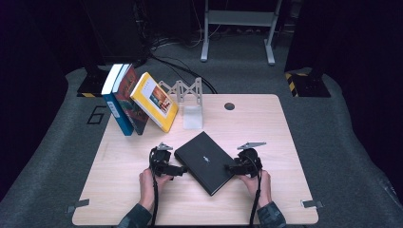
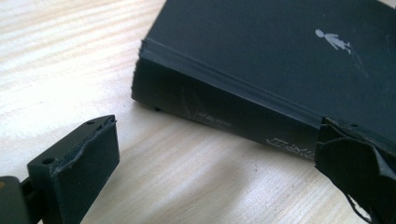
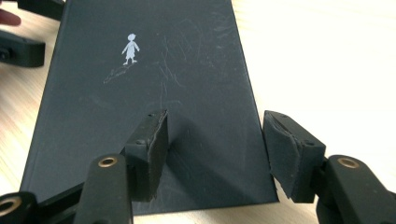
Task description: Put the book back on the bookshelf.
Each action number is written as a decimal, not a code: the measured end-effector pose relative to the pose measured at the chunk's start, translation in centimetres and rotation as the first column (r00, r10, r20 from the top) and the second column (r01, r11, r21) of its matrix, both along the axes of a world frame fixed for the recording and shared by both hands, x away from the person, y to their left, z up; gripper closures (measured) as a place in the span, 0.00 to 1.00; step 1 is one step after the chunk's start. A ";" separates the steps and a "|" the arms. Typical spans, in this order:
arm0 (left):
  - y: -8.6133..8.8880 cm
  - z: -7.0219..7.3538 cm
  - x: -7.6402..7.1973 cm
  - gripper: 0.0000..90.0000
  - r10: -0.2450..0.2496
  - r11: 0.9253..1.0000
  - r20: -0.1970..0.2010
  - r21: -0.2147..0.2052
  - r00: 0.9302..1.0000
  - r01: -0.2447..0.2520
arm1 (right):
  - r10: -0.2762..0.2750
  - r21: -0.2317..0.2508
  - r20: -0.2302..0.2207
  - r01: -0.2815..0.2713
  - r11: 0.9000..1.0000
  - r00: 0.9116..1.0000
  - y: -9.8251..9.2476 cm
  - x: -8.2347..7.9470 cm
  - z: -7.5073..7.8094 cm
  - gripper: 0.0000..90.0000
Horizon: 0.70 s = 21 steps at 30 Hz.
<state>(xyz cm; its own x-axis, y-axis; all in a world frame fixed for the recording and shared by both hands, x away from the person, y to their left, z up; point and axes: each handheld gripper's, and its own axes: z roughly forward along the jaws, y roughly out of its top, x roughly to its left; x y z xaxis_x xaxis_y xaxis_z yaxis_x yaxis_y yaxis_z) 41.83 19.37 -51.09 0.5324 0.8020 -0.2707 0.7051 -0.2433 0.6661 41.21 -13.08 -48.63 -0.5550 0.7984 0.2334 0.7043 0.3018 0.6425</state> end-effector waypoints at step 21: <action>0.6 -0.5 0.2 0.00 0.037 0.999 0.001 -0.009 0.999 -0.037 | 0.058 -0.008 0.014 -0.058 0.998 0.998 1.2 2.2 0.0 0.48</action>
